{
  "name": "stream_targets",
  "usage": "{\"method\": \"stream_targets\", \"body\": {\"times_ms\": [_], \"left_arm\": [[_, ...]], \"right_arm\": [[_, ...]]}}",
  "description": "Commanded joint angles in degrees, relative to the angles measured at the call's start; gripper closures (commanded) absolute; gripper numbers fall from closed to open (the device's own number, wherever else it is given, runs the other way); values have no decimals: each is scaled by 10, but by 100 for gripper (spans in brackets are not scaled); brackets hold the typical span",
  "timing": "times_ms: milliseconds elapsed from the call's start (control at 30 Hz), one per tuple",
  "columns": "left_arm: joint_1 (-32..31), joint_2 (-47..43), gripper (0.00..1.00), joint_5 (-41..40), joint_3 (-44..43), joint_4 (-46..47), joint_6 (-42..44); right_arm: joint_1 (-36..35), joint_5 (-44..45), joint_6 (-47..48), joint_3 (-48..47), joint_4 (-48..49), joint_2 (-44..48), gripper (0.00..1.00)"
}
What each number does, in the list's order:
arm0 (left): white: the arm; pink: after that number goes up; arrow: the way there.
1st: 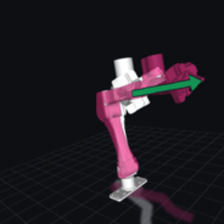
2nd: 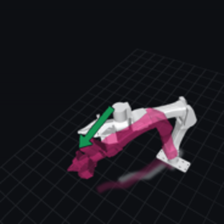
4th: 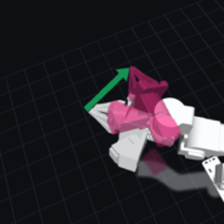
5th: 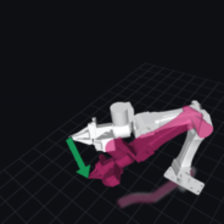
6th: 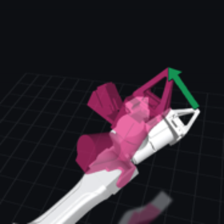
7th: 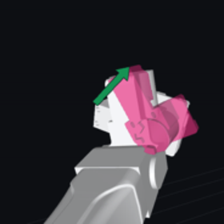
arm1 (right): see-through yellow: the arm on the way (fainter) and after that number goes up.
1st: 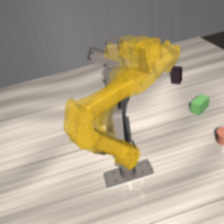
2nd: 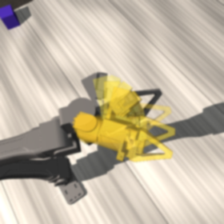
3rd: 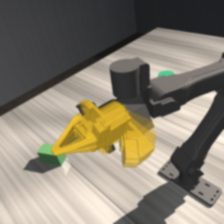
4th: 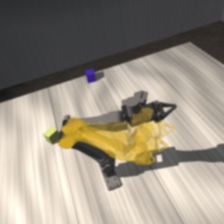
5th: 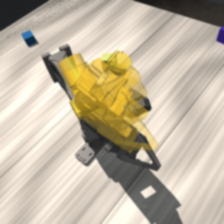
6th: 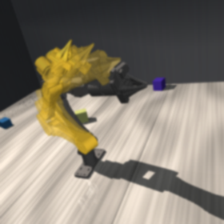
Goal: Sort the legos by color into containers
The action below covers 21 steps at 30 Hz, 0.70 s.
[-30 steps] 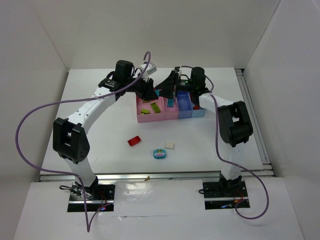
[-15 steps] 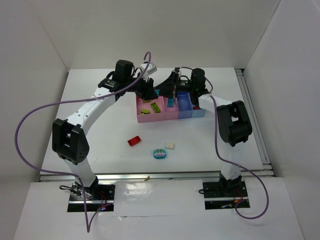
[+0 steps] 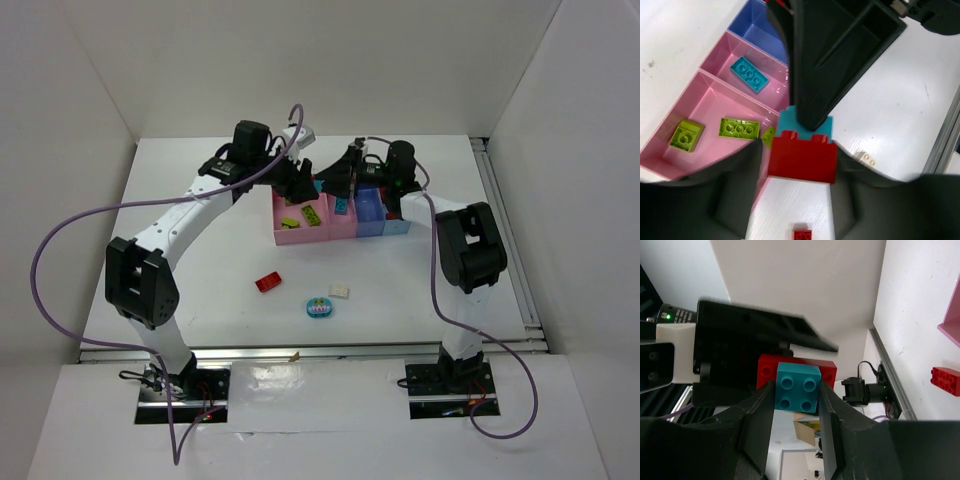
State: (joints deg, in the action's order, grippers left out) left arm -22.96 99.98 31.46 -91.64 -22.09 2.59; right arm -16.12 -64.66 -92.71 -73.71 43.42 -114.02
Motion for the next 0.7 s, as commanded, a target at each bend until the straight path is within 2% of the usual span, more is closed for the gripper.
{"method": "stream_targets", "body": {"times_ms": [0,100,167,267,400,467,533,567,600,633,667], "left_arm": [[11,-7,32,-10,-28,9,-13],[11,-7,23,-3,-33,9,-13],[11,-1,21,10,-33,9,-13],[11,-1,33,26,-38,9,-13],[11,4,34,47,-38,20,-23],[16,15,34,90,-44,32,-36],[16,21,39,110,-52,24,-30],[16,21,43,110,-52,24,-30],[16,21,52,110,-52,24,-30],[16,21,75,110,-52,24,-30],[16,21,84,110,-57,24,-30]], "right_arm": [[15,-13,9,5,38,35,99],[15,-13,9,5,38,35,99],[15,-13,9,0,38,30,99],[15,-13,4,0,49,30,99],[15,-13,4,0,54,20,99],[15,-18,-11,-5,61,14,99],[15,-23,-29,-6,97,1,99],[15,-23,-51,-6,111,1,99],[15,-23,-60,-11,123,-5,99],[15,-23,-60,-11,130,-10,99],[15,-28,-65,-18,130,-10,99]]}}
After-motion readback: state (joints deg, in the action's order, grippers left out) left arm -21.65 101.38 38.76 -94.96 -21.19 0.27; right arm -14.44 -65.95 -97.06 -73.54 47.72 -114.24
